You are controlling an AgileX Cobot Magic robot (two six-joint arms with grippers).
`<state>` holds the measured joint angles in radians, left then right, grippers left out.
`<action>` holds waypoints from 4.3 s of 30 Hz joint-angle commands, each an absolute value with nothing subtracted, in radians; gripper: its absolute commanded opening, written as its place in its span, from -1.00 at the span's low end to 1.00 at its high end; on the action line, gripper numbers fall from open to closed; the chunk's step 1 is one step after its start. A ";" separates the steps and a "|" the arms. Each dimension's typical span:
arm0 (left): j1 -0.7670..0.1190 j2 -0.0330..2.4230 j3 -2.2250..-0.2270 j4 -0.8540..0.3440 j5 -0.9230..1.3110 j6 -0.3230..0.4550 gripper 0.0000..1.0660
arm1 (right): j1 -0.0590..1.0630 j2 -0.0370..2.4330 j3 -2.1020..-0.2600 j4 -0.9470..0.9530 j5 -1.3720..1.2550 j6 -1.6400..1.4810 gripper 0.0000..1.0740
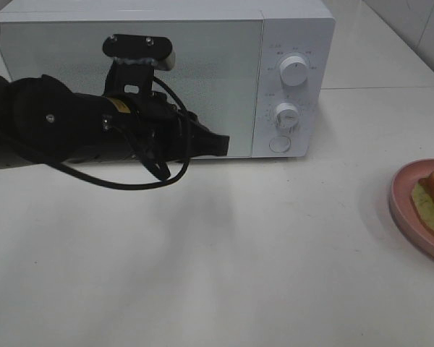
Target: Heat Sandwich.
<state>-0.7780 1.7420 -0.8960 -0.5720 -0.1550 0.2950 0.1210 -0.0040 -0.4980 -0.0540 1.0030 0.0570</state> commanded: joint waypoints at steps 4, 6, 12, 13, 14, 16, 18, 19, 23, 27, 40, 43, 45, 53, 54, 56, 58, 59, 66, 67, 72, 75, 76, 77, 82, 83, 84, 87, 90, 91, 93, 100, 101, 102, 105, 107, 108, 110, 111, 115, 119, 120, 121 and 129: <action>-0.780 1.691 -0.894 -0.566 0.121 0.292 0.88 | 0.115 -0.033 -0.497 -0.055 0.996 0.049 0.42; -0.779 1.667 -0.894 -0.532 0.203 0.296 0.86 | 0.115 -0.033 -0.497 -0.055 0.996 0.049 0.42; -0.779 1.595 -0.894 -0.361 0.448 0.292 0.85 | 0.115 -0.033 -0.497 -0.055 0.996 0.049 0.42; -0.779 1.584 -0.896 -0.341 0.479 0.287 0.85 | 0.115 -0.033 -0.497 -0.055 0.996 0.049 0.42; -0.779 1.565 -0.896 -0.312 0.531 0.287 0.84 | 0.115 -0.033 -0.497 -0.055 0.996 0.049 0.42; -0.779 1.553 -0.896 -0.299 0.573 0.265 0.84 | 0.115 -0.033 -0.497 -0.055 0.996 0.049 0.42; -0.779 1.546 -0.896 -0.292 0.594 0.245 0.84 | 0.115 -0.033 -0.497 -0.055 0.996 0.049 0.42; -0.769 1.542 -0.899 -0.270 0.636 0.202 0.84 | 0.115 -0.033 -0.497 -0.055 0.996 0.049 0.42; -0.719 1.542 -0.900 -0.265 0.710 0.173 0.84 | 0.115 -0.033 -0.497 -0.055 0.996 0.049 0.42; -0.595 1.541 -0.900 -0.268 0.793 0.172 0.84 | 0.115 -0.033 -0.497 -0.055 0.996 0.049 0.42; -0.144 1.406 -0.900 -0.248 1.000 0.146 0.84 | 0.115 -0.033 -0.497 -0.055 0.996 0.049 0.42; -0.075 1.357 -0.899 -0.216 1.044 0.103 0.84 | 0.115 -0.033 -0.497 -0.055 0.996 0.049 0.42; -0.042 1.323 -0.899 -0.194 1.075 0.083 0.84 | 0.115 -0.033 -0.497 -0.055 0.996 0.049 0.42; -0.013 1.117 -0.817 -0.167 1.106 0.061 0.84 | 0.115 -0.033 -0.497 -0.055 0.996 0.049 0.42; -0.013 1.050 -0.781 -0.154 1.106 0.058 0.84 | 0.115 -0.033 -0.497 -0.055 0.996 0.049 0.42; -0.013 1.016 -0.761 -0.148 1.108 0.058 0.84 | 0.115 -0.033 -0.497 -0.055 0.996 0.049 0.42; -0.013 0.916 -0.706 -0.145 1.108 0.051 0.84 | 0.115 -0.033 -0.497 -0.055 0.996 0.049 0.42; -0.013 0.916 -0.706 -0.145 1.108 0.051 0.84 | 0.115 -0.033 -0.497 -0.055 0.996 0.049 0.42; -0.013 0.696 -0.589 -0.145 1.098 0.051 0.84 | 0.115 -0.033 -0.497 -0.055 0.996 0.049 0.42; -0.013 0.671 -0.573 -0.144 1.095 0.051 0.84 | 0.115 -0.033 -0.497 -0.055 0.996 0.049 0.42; -0.013 0.510 -0.516 -0.131 1.071 0.028 0.84 | 0.115 -0.033 -0.497 -0.055 0.996 0.049 0.42; -0.013 0.470 -0.516 -0.124 1.071 0.017 0.84 | 0.115 -0.033 -0.497 -0.055 0.996 0.049 0.42; -0.013 0.450 -0.516 -0.122 1.071 0.017 0.84 | 0.115 -0.033 -0.497 -0.055 0.996 0.049 0.42; -0.013 0.417 -0.516 -0.122 1.071 0.015 0.84 | 0.115 -0.033 -0.497 -0.055 0.996 0.049 0.42; -0.013 0.352 -0.516 -0.117 1.071 0.007 0.84 | 0.115 -0.033 -0.497 -0.055 0.996 0.049 0.42; -0.013 0.352 -0.516 -0.117 1.071 0.007 0.84 | 0.115 -0.033 -0.497 -0.055 0.996 0.049 0.42; -0.013 0.342 -0.516 -0.117 1.070 0.007 0.84 | 0.115 -0.033 -0.497 -0.055 0.996 0.049 0.42; -0.013 0.313 -0.516 -0.117 1.070 0.007 0.84 | 0.115 -0.033 -0.497 -0.055 0.996 0.049 0.42; -0.013 0.299 -0.516 -0.118 1.070 0.007 0.84 | 0.115 -0.033 -0.497 -0.055 0.996 0.049 0.42; -0.012 0.279 -0.516 -0.119 1.070 0.007 0.84 | 0.115 -0.033 -0.497 -0.055 0.996 0.049 0.42; -0.011 0.269 -0.516 -0.119 1.070 0.007 0.84 | 0.115 -0.033 -0.497 -0.055 0.996 0.049 0.42; -0.012 0.102 -0.516 -0.119 1.069 0.007 0.84 | 0.115 -0.033 -0.497 -0.055 0.996 0.049 0.42; -0.012 0.080 -0.516 -0.119 1.069 0.007 0.84 | 0.115 -0.033 -0.497 -0.055 0.996 0.049 0.42; -0.012 0.053 -0.516 -0.119 1.069 0.008 0.84 | 0.115 -0.033 -0.497 -0.055 0.996 0.049 0.42; -0.012 -0.027 -0.516 -0.119 1.069 0.009 0.84 | 0.115 -0.033 -0.497 -0.055 0.996 0.049 0.42; -0.012 -0.028 -0.518 -0.119 1.074 0.009 0.84 | 0.115 -0.033 -0.497 -0.055 0.996 0.049 0.42; -0.012 -0.028 -0.518 -0.119 1.074 0.009 0.84 | 0.115 -0.033 -0.497 -0.055 0.996 0.049 0.42; -0.012 -0.026 -0.515 -0.119 1.069 0.009 0.84 | 0.115 -0.028 -0.497 -0.055 0.996 0.049 0.42; -0.013 -0.029 -0.515 -0.119 1.069 0.009 0.84 | 0.115 -0.028 -0.497 -0.055 0.996 0.049 0.42; -0.013 -0.029 -0.515 -0.119 1.069 0.009 0.84 | 0.115 -0.028 -0.497 -0.055 0.996 0.049 0.42; -0.013 -0.028 -0.515 -0.119 1.069 0.009 0.84 | 0.115 -0.028 -0.497 -0.055 0.996 0.049 0.42; -0.013 -0.028 -0.515 -0.119 1.069 0.009 0.84 | 0.115 -0.028 -0.497 -0.055 0.996 0.049 0.42; -0.013 -0.028 -0.515 -0.119 1.069 0.009 0.84 | 0.115 -0.028 -0.497 -0.055 0.996 0.049 0.42; -0.013 -0.028 -0.515 -0.119 1.069 0.009 0.84 | 0.115 -0.028 -0.497 -0.055 0.996 0.049 0.42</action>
<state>-0.0140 -0.0040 -0.5190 -0.1200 1.0810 0.0150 0.1210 -0.0040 -0.4980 -0.0540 1.0020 0.0570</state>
